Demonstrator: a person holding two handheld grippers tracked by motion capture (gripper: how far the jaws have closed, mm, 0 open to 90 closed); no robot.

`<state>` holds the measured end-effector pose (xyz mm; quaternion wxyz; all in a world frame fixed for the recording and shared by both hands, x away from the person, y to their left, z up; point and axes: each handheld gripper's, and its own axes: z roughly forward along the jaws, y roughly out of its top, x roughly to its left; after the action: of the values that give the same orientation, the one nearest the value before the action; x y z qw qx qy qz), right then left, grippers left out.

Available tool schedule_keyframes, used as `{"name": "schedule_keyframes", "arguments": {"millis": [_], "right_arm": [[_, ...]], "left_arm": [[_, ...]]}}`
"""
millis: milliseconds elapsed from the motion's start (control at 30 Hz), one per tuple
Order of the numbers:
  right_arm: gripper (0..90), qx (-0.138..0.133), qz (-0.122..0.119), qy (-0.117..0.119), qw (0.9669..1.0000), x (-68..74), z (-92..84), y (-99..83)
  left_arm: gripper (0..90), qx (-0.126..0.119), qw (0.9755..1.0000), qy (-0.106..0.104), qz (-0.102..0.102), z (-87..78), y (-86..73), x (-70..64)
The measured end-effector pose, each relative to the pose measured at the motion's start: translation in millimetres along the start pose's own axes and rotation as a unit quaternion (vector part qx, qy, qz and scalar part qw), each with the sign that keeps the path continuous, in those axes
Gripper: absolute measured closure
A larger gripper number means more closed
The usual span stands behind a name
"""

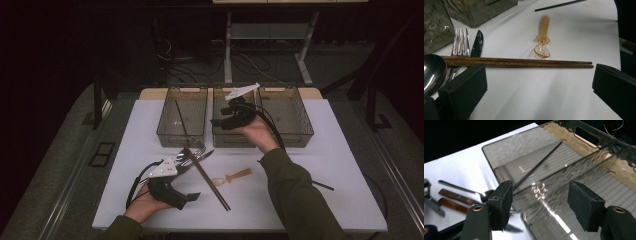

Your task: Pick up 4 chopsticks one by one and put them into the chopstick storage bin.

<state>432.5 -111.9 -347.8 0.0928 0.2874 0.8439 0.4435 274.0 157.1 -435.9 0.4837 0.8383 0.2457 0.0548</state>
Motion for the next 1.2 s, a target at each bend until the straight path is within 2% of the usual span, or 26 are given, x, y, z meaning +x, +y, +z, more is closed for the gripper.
{"name": "schedule_keyframes", "arguments": {"millis": [100, 167, 267, 467, 767, 933, 1200], "right_arm": [[37.0, -0.003, -0.006, 0.001, 1.0000, -1.8, -10.9, -7.3], [36.7, -0.007, -0.004, 0.002, 1.0000, -2.8, -18.1, -12.4], [36.1, -0.003, -0.006, 0.006, 1.0000, -3.9, -27.2, -20.2], [36.0, -0.006, -0.010, 0.007, 0.9999, -4.7, -45.4, -35.2], [36.0, -0.015, -0.006, 0.014, 0.9998, -7.2, -70.2, -63.3], [35.9, -0.016, 0.002, 0.012, 0.9998, -8.8, -82.5, -82.1], [36.1, -0.013, 0.007, 0.008, 0.9999, -9.9, -99.8, -110.6]], "left_arm": [[0.0, 0.001, 1.0000, 0.004, 0.000, -0.2, -0.3, 0.4], [0.0, -0.002, 0.9998, 0.019, 0.003, 0.3, 0.0, -0.7], [0.8, -0.007, 0.9996, 0.026, -0.003, 0.9, 0.6, -1.4], [0.8, 0.004, 0.9998, 0.018, 0.008, 0.6, -0.1, -0.8], [0.8, 0.003, 0.9997, 0.024, -0.005, 0.7, 0.2, 0.0], [0.8, 0.009, 0.9996, 0.026, 0.002, 0.7, 0.5, -0.3], [0.8, 0.009, 0.9996, 0.028, 0.002, 1.6, 0.4, -1.0]]}}
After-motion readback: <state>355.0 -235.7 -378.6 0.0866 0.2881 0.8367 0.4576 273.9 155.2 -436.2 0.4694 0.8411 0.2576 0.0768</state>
